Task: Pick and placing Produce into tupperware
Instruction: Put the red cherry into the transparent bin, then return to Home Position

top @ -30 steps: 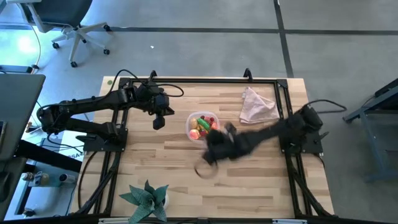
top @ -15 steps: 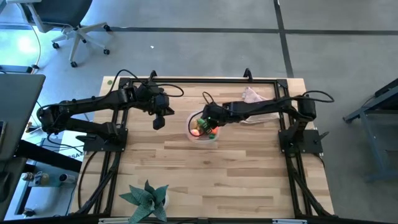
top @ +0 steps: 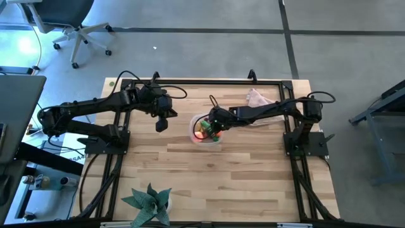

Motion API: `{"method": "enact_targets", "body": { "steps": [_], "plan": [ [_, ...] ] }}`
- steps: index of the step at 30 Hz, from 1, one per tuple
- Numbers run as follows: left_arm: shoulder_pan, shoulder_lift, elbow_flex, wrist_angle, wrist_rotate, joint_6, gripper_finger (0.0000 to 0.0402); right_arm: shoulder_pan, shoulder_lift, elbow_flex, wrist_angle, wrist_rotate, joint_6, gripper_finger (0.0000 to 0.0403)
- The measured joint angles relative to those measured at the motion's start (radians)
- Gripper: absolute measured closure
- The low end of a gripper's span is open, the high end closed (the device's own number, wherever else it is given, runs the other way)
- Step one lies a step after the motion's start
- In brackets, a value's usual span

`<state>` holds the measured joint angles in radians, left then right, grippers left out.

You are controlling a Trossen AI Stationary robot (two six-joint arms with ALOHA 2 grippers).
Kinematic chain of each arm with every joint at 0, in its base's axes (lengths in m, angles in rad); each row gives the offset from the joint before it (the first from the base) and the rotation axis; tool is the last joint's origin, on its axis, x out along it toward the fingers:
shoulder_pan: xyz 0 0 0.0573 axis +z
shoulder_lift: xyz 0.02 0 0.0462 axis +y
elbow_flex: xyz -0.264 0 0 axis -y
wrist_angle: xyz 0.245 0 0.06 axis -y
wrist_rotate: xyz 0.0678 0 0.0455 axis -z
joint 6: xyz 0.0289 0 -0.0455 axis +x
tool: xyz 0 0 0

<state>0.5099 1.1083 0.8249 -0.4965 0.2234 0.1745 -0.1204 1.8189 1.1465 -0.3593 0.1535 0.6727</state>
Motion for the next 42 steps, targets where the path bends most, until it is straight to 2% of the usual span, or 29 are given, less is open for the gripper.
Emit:
{"method": "enact_targets", "body": {
  "steps": [9, 21, 30, 35, 42],
  "plan": [
    [0.0, 0.0, 0.0, 0.0, 0.0, 0.0, 0.038, -0.006, 0.039, -0.001, 0.039, -0.023, -0.028, 0.0324],
    [0.0, 0.0, 0.0, 0.0, -0.007, 0.0, 0.038, -0.006, 0.039, -0.001, 0.051, -0.006, -0.064, 0.0228],
    [0.0, 0.0, 0.0, 0.0, -0.007, 0.0, 0.038, 0.037, -0.08, -0.001, 0.026, 0.049, -0.097, 0.0219],
    [0.0, 0.0, 0.0, 0.0, -0.007, 0.0, 0.038, 0.147, -0.208, 0.0, -0.056, 0.168, -0.098, 0.0219],
    [0.0, 0.0, 0.0, 0.0, -0.007, 0.0, 0.038, 0.443, -0.374, 0.0, -0.218, 0.496, -0.071, 0.0226]
  ]
}}
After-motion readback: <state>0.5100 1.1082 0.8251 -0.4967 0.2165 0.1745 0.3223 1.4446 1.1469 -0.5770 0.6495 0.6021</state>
